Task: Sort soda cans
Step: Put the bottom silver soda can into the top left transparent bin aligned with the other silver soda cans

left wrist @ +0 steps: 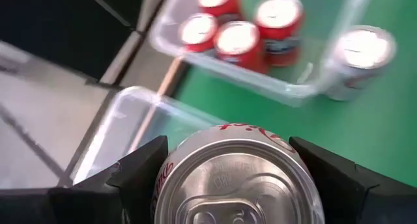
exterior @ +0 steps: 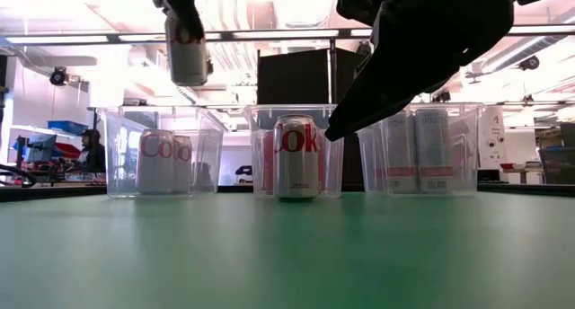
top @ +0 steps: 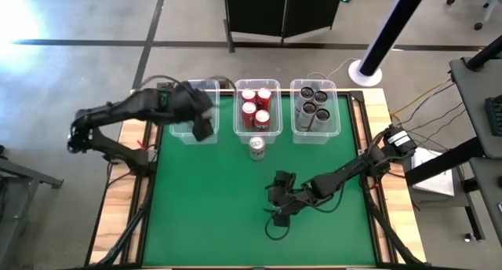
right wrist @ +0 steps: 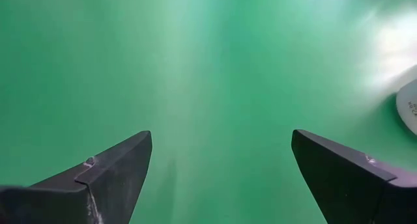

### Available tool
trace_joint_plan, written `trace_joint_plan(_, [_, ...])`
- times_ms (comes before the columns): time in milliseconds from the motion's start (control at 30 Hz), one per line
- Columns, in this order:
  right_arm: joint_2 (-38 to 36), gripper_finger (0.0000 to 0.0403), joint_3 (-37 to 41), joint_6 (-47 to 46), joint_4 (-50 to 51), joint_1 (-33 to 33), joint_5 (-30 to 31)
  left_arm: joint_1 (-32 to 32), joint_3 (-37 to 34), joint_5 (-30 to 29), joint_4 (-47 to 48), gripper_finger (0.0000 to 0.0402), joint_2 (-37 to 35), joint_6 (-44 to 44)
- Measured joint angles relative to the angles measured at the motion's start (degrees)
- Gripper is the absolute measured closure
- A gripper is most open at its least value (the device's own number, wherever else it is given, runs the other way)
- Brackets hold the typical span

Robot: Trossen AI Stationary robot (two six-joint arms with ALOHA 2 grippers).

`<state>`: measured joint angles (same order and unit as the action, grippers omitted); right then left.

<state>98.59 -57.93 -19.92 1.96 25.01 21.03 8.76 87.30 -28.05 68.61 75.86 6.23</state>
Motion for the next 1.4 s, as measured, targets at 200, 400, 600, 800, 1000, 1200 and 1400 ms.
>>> trace_joint_plan(200, [0.0, 0.0039, 0.0, 0.5, -0.6, -0.3, 0.0, 14.5, -8.3, 9.5, -10.8, 0.0124, -2.3, -8.5])
trace_joint_plan(400, [0.0, 0.0039, 0.0, 0.5, -0.5, -0.3, 0.0, 20.8, -13.9, 15.7, -15.9, 0.0124, 0.2, -13.0])
trace_joint_plan(600, [0.0, 0.0039, 0.0, 0.5, -0.4, -0.3, 0.0, 21.8, -14.4, 17.0, -15.2, 0.0124, 1.7, -13.9])
trace_joint_plan(800, [0.0, 0.0039, 0.1, 0.2, -0.3, -0.3, 0.0, 21.7, -15.5, 20.1, -15.2, 0.0124, 2.6, -13.7])
trace_joint_plan(1000, [0.0, 0.0039, 0.1, 0.0, -0.4, -0.3, 0.0, 22.4, -20.4, 20.3, -17.1, 0.0124, 2.7, -13.4])
trace_joint_plan(1200, [0.0, 0.0039, 0.1, 0.0, -0.4, -0.3, 0.0, 23.7, -24.4, 23.0, -20.2, 0.0124, 2.9, -13.7])
trace_joint_plan(1400, [0.0, 0.0039, 0.1, 0.0, -0.4, -0.3, 0.0, 24.1, -26.6, 23.6, -21.2, 0.0124, 2.9, -15.0])
